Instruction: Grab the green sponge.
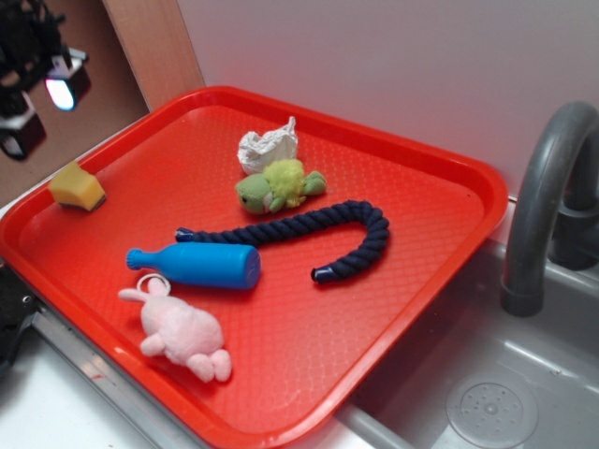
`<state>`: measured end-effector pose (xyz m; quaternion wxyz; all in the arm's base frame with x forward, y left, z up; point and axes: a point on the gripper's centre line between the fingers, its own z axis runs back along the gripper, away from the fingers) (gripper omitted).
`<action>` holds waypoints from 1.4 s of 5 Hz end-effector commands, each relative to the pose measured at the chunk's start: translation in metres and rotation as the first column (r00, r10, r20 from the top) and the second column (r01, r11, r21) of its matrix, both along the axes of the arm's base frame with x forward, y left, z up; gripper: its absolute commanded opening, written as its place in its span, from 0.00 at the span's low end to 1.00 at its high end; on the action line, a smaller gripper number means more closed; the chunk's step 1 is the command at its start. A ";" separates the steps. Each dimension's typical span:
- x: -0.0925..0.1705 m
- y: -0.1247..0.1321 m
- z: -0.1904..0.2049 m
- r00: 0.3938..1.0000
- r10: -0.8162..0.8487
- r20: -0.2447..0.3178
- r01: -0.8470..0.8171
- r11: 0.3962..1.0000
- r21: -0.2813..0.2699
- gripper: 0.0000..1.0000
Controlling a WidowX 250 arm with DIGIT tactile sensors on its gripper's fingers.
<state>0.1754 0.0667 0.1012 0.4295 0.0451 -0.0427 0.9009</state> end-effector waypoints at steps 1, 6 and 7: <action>-0.018 0.030 -0.035 1.000 0.017 -0.005 -0.016 0.988 0.153 1.00; 0.015 0.009 -0.055 0.930 -0.366 -0.024 0.360 0.899 0.248 0.00; 0.020 -0.007 -0.024 0.882 -0.471 0.029 0.448 0.855 0.261 0.00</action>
